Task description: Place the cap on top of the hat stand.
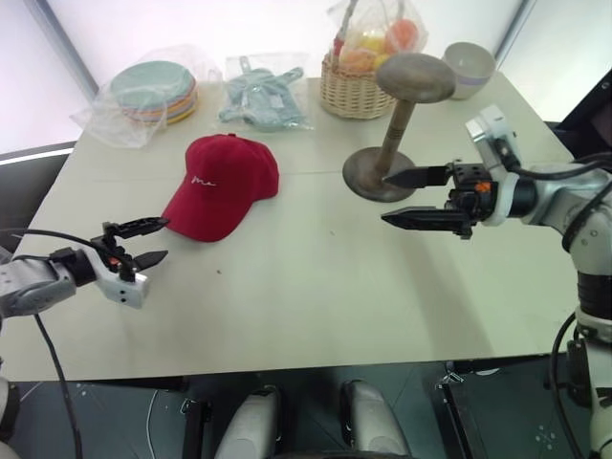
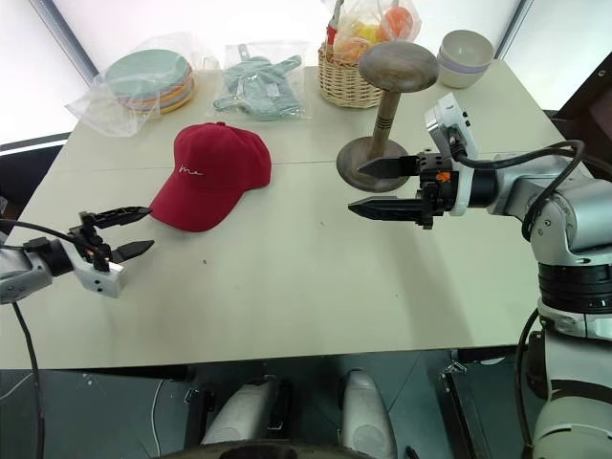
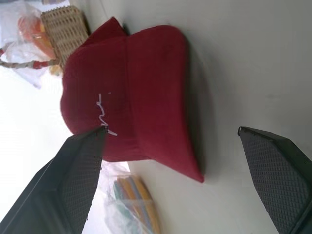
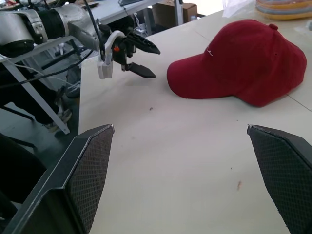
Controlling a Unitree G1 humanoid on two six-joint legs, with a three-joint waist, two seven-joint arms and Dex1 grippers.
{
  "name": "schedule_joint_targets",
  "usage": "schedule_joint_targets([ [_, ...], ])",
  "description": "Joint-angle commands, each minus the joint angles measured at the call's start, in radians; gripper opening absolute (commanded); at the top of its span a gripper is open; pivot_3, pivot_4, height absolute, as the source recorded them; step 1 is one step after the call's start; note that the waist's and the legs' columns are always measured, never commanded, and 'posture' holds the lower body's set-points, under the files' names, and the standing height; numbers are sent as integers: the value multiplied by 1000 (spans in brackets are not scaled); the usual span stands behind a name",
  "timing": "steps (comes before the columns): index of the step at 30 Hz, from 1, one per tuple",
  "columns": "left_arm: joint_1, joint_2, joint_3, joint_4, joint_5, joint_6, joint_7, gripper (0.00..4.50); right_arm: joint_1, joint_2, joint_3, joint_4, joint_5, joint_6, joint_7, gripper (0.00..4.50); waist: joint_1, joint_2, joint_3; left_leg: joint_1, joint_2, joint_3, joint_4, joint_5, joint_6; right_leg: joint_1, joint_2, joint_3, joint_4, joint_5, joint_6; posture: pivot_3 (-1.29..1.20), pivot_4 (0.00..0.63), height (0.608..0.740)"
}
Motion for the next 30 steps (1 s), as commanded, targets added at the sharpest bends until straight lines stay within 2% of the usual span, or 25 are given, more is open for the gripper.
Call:
schedule_joint_targets([
  [1, -90, -18, -98, 80, 49, 67, 126, 4500, -17, -13, -39, -56, 44, 11, -13, 4481, 2, 0, 0, 0, 0, 0, 0, 0, 0, 0, 0, 0, 0, 0, 0, 0, 150, 740],
  [12, -294, -139, -312, 224, 56, 140, 260, 4500, -7, -20, -45, -85, 75, 25, -59, 4481, 2, -1, -1, -1, -1, 0, 1, 1, -3, 0, 0, -1, 1, 0, 0, 0, 150, 740],
  [15, -331, -162, -342, 243, 42, 143, 260, 3604, -3, -19, -48, -88, 79, 23, -69, 4500, 2, -1, -1, -1, -1, 0, 1, 3, -4, 0, 0, -1, 1, 0, 0, 0, 150, 740],
  [22, -366, -204, -369, 271, -9, 140, 223, 46, 9, -10, -54, -100, 91, 18, -98, 4500, 2, -1, -1, -1, -1, 0, 1, 3, -5, 0, 0, -1, 1, 0, 0, 0, 150, 740],
  [30, -355, -204, -339, 244, -98, 178, 221, 46, 25, -7, -59, -103, 96, 8, -118, 4500, 2, -2, -1, -1, -1, 0, 2, 3, -5, 0, 0, -1, 1, 0, 0, 0, 150, 740],
])
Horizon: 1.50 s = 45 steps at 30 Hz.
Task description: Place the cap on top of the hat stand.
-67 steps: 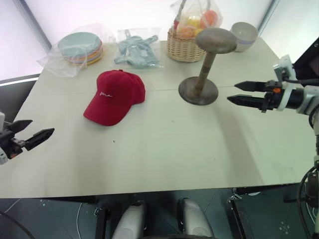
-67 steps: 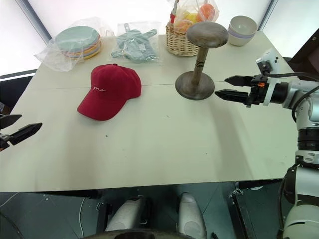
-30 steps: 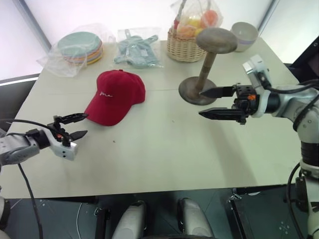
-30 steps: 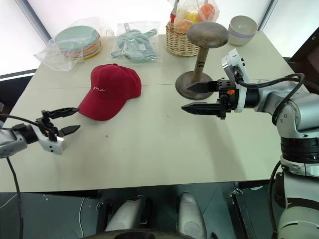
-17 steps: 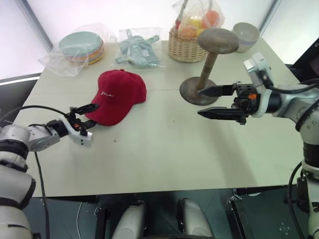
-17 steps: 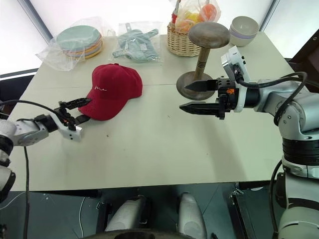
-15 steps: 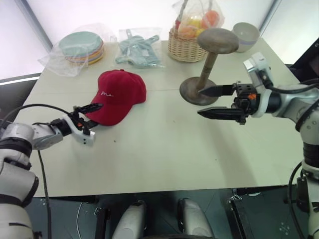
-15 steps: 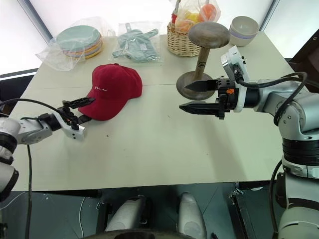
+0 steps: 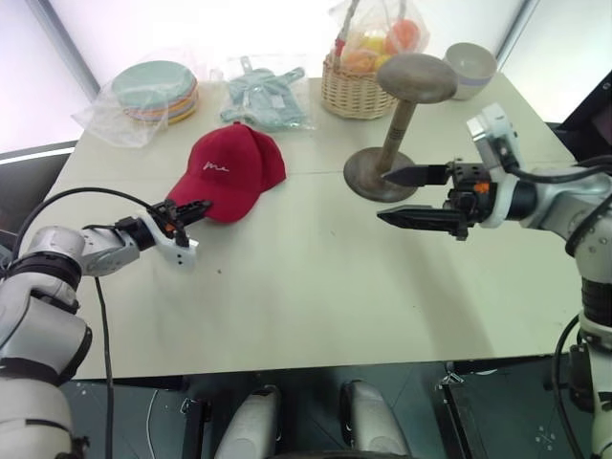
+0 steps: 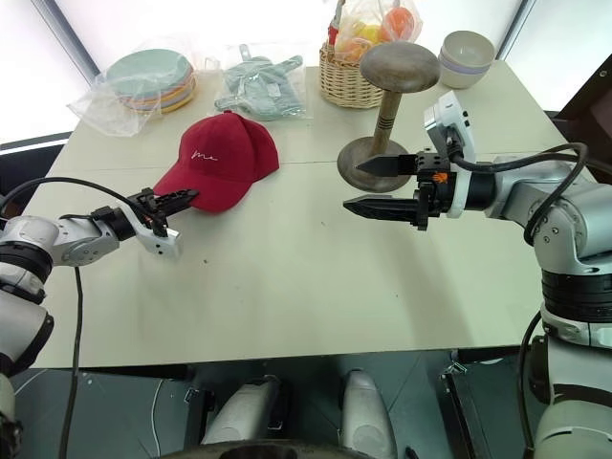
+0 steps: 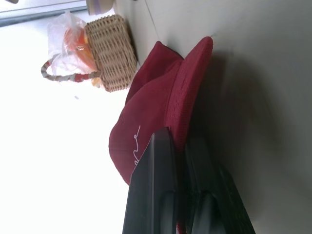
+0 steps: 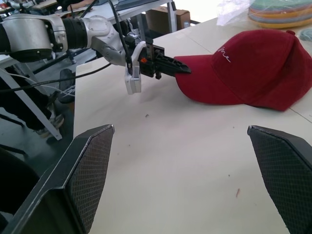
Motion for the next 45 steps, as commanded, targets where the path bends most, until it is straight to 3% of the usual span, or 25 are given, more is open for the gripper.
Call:
schedule_joint_targets([
  [1, -6, 13, 40, -28, -71, 38, 3, 46, -5, -2, -38, -31, 20, -17, -8, 4500, 0, 0, 0, 0, 0, 0, 0, 0, 0, 0, 0, 0, 0, 0, 0, 0, 150, 740],
  [5, 2, 43, 117, -149, -169, 97, -70, 46, -2, -18, -44, -14, 2, -35, -10, 4500, 1, 0, 0, 0, 0, 0, 0, 0, 0, 0, 0, 0, 0, 0, 0, 0, 150, 740],
  [11, 104, 68, 344, -639, -416, 337, -428, 46, -47, -79, -75, 117, -65, -115, 1, 4500, 2, -1, 0, -3, 0, -1, 1, 0, 0, -2, -1, 0, 0, 0, 0, 0, 150, 740],
  [15, 100, -63, 442, -973, -410, 690, -636, 46, -90, -108, -73, 232, -123, -186, 15, 4500, 6, -1, 0, -3, 0, -1, 2, 0, 0, -1, 0, 0, 0, 0, 1, 0, 150, 740],
  [20, 45, -230, 405, -1133, -334, 870, -750, 46, -115, -125, -76, 316, -167, -240, 39, 4500, 8, -1, 0, -4, 0, 0, 3, 0, 0, -1, 0, 0, 0, 1, 1, 0, 150, 740],
  [27, -117, -438, 295, -1076, -242, 912, -749, 46, -96, -167, -117, 363, -194, -268, 43, 4500, 22, -1, 0, -6, 0, 0, 7, 0, 0, -1, 0, 0, 0, 1, 2, 0, 150, 740],
  [36, -273, -571, 165, -773, -240, 747, -641, 46, -4, -220, -209, 328, -186, -250, 22, 4500, 23, 0, 1, -10, -1, -1, 16, -1, 2, -1, 0, 0, 0, 3, 5, 0, 150, 740],
  [45, -275, -690, 81, -708, -202, 775, -654, 46, 72, -233, -285, 256, -172, -207, -23, 4500, 24, 0, 1, -12, -1, -1, 16, -1, 2, -3, 0, 0, 0, 3, 6, 0, 150, 740],
])
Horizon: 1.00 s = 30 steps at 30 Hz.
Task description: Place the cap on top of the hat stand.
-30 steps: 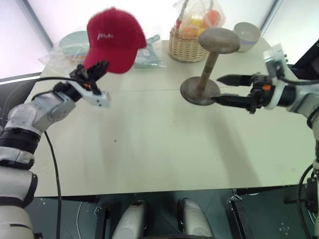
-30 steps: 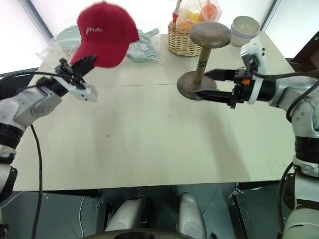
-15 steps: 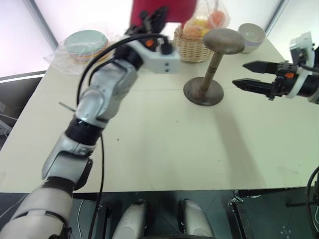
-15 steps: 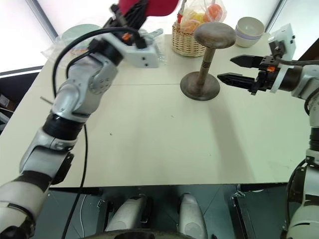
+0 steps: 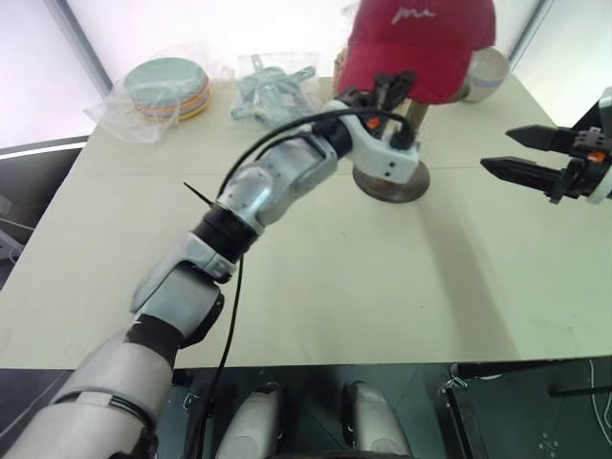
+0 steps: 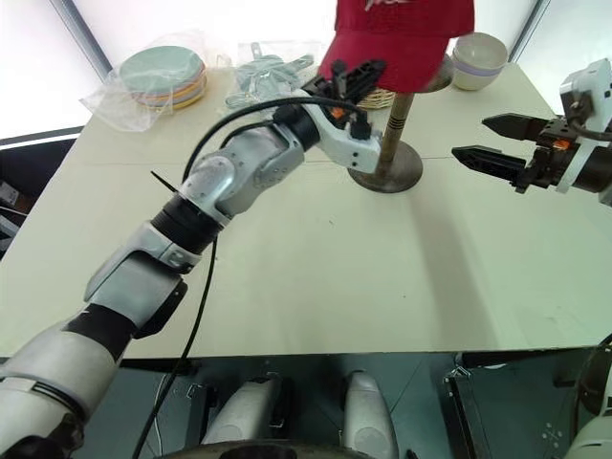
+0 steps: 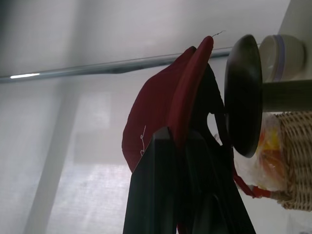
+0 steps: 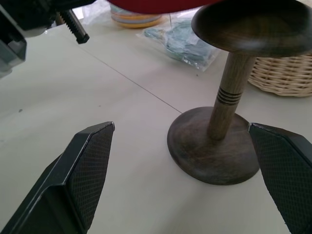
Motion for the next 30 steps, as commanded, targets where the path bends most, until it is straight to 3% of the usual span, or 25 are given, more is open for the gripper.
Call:
schedule_joint_targets([
  [1, -36, -37, -20, -9, 18, 27, -9, 46, 1, -27, -51, -49, 22, 10, -19, 4500, 1, 0, 0, 0, 0, 0, 0, 0, 0, 0, 0, 0, 0, 0, 0, 0, 150, 740],
  [16, 45, -71, -111, -28, 84, 131, -183, 46, 44, -2, -71, -109, 46, 39, -94, 4500, 0, 0, 0, 0, 0, 0, 0, 0, 0, 0, 0, 0, 0, 0, 0, 0, 150, 740],
  [30, 113, -186, -154, 12, 55, 155, -212, 46, 52, 12, -62, -128, 52, 46, -134, 4500, 6, 1, 0, 0, 0, 0, 1, 0, 0, 1, 0, 0, 0, 0, 0, 0, 150, 740],
])
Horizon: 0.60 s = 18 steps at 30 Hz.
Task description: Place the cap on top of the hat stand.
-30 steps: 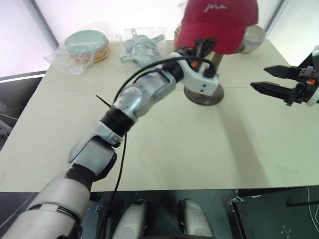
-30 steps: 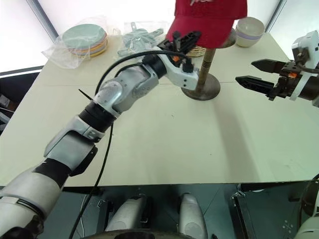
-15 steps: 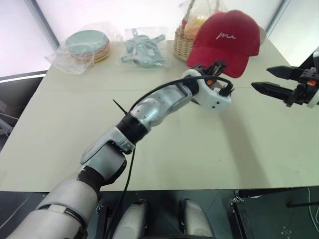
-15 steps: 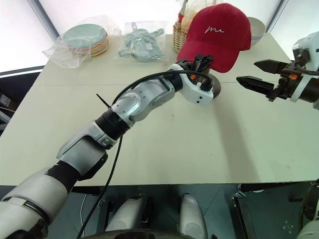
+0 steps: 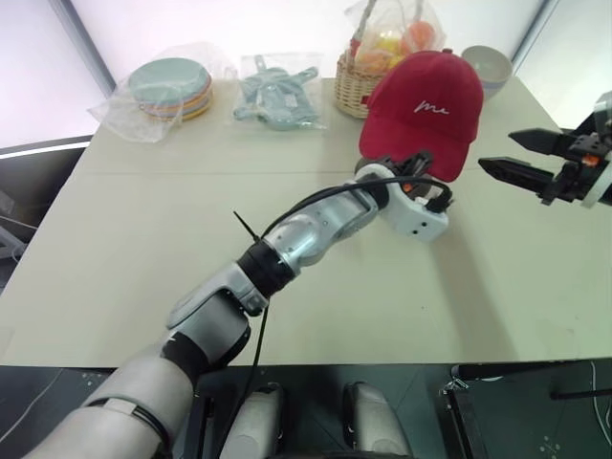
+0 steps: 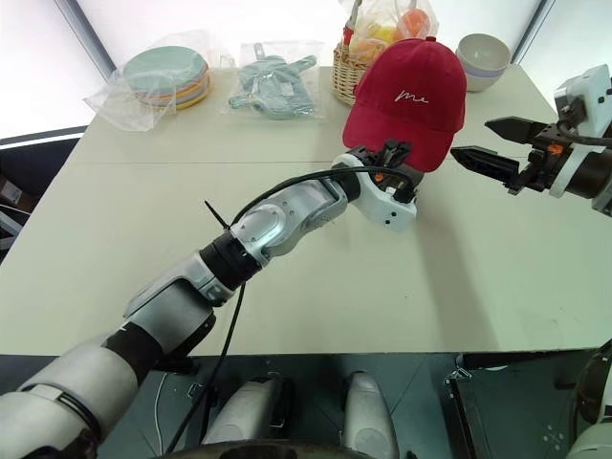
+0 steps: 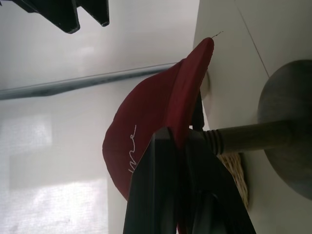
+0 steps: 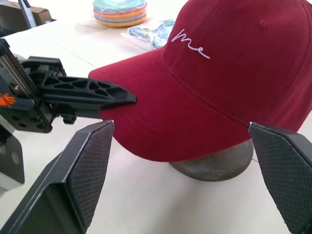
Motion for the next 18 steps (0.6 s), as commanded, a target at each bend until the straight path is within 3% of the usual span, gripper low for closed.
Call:
schedule_joint_targets([
  [1, 10, -26, -10, 31, -24, -8, 10, 46, 8, -10, -45, -50, 24, 5, -11, 4500, 4, 0, 0, 0, 0, 0, 0, 0, 0, 0, 0, 0, 0, 0, 0, 0, 150, 740],
  [12, -35, -66, 29, 111, -83, -20, 124, 46, 35, -8, -63, -74, 33, 12, -39, 4500, 23, 0, 0, 0, -1, 0, 1, 0, 0, 1, 0, 0, 0, 0, 1, 0, 150, 740],
  [15, -38, -66, 32, 103, -99, -23, 128, 1105, 39, -7, -65, -76, 35, 10, -43, 4500, 21, 0, 0, 0, -1, 0, 1, 0, 0, 1, 0, 0, 0, 0, 1, 0, 150, 740],
  [18, -38, -60, 32, 88, -110, -21, 122, 2537, 42, -7, -65, -76, 36, 7, -45, 4500, 21, 0, 0, 0, 0, 0, 1, 0, 0, 0, 0, 0, 0, 0, 1, 0, 150, 740],
])
